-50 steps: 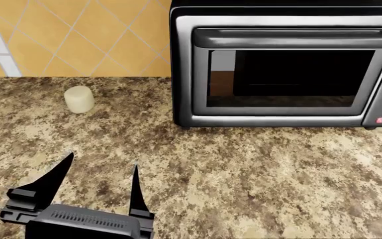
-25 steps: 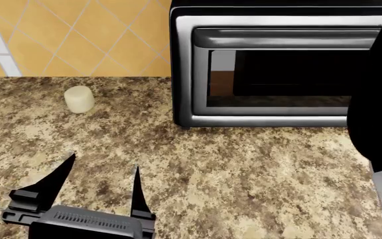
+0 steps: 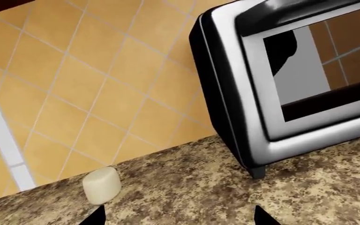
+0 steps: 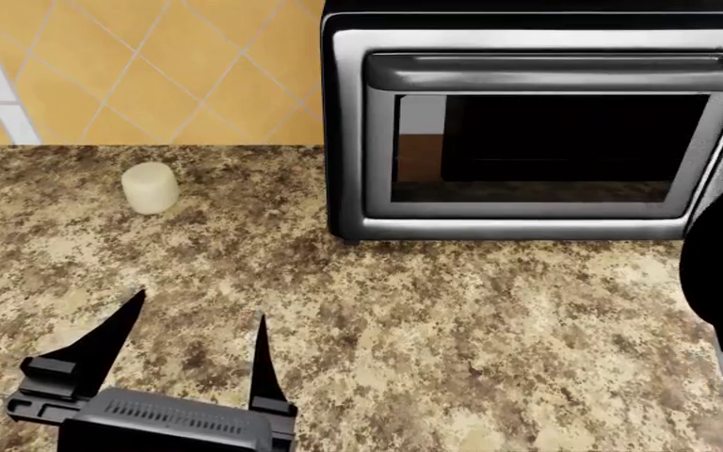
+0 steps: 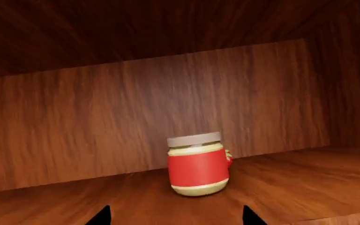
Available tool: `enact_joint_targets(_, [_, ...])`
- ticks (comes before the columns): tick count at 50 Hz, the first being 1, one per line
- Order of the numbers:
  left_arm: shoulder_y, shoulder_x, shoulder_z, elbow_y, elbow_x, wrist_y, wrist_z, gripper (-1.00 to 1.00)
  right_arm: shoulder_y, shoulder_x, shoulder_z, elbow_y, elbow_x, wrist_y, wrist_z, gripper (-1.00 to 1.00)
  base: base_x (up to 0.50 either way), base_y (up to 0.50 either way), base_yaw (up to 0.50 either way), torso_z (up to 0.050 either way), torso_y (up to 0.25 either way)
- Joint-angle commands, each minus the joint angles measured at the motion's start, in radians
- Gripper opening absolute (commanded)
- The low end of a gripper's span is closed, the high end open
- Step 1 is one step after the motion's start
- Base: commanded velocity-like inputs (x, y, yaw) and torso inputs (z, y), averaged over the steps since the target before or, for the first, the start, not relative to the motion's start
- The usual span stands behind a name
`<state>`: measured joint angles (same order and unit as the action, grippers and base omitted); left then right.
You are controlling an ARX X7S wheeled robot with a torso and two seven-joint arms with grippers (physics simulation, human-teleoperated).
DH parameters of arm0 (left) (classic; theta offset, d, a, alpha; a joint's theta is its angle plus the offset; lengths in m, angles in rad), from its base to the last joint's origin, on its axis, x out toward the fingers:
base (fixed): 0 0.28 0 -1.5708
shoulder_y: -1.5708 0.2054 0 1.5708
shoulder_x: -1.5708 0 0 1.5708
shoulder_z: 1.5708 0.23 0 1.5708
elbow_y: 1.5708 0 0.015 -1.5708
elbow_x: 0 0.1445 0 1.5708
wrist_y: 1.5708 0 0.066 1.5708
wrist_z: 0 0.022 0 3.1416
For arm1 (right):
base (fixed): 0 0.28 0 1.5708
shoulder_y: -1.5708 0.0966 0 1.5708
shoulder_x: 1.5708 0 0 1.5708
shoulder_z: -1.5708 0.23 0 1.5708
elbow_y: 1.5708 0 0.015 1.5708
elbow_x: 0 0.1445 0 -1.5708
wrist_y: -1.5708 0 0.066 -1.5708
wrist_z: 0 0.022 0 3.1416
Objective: Pick the peanut butter and boxed food from the counter and place them in the cabinets closest to them.
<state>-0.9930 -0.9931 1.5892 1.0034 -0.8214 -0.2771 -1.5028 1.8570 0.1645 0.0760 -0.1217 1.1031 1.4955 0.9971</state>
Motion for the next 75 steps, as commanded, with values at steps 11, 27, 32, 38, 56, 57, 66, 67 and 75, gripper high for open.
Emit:
enact_joint_targets(11, [0.001, 0.004, -0.018, -0.003, -0.006, -0.012, 0.010, 1.00, -0.148, 0.438, -0.350, -0.456, 0.989, -0.488, 0.568, 1.00, 0.00, 0.00, 0.00, 0.000, 0.000])
enact_joint_targets(27, [0.020, -0.003, -0.020, -0.004, 0.016, -0.004, 0.019, 1.00, -0.108, 0.646, -0.791, -0.838, 0.935, -0.897, 0.572, 1.00, 0.00, 0.00, 0.00, 0.000, 0.000])
enact_joint_targets(32, [0.032, -0.006, -0.018, -0.010, 0.031, 0.004, 0.026, 1.00, -0.047, 0.687, -1.046, -0.924, 0.837, -1.024, 0.573, 1.00, 0.00, 0.00, 0.00, 0.000, 0.000])
enact_joint_targets(38, [0.039, -0.008, -0.018, -0.015, 0.039, 0.010, 0.035, 1.00, -0.218, 0.650, -0.993, -0.925, 0.807, -0.931, 0.573, 1.00, 0.00, 0.00, 0.00, 0.000, 0.000])
enact_joint_targets(56, [0.040, 0.003, -0.026, -0.028, 0.036, 0.005, 0.051, 1.00, -0.884, 0.461, -0.453, -0.925, 0.843, -0.472, 0.573, 1.00, 0.00, 0.00, 0.00, 0.000, 0.000])
enact_joint_targets(57, [0.040, 0.004, -0.026, -0.029, 0.036, 0.006, 0.052, 1.00, -0.907, 0.452, -0.432, -0.925, 0.847, -0.455, 0.573, 1.00, 0.00, 0.00, 0.00, 0.000, 0.000])
enact_joint_targets(66, [0.041, 0.011, -0.029, -0.033, 0.032, 0.001, 0.058, 1.00, -1.122, 0.320, -0.202, -0.925, 0.891, -0.245, 0.572, 1.00, 0.00, 0.00, 0.00, 0.000, 0.000])
enact_joint_targets(67, [0.041, 0.011, -0.030, -0.033, 0.032, 0.000, 0.058, 1.00, -1.143, 0.300, -0.171, -0.925, 0.899, -0.214, 0.572, 1.00, 0.00, 0.00, 0.00, 0.000, 0.000])
enact_joint_targets(75, [0.041, 0.019, -0.031, -0.031, 0.030, -0.011, 0.056, 1.00, -1.233, 0.202, -0.005, -0.925, 0.954, -0.056, 0.572, 1.00, 0.00, 0.00, 0.00, 0.000, 0.000])
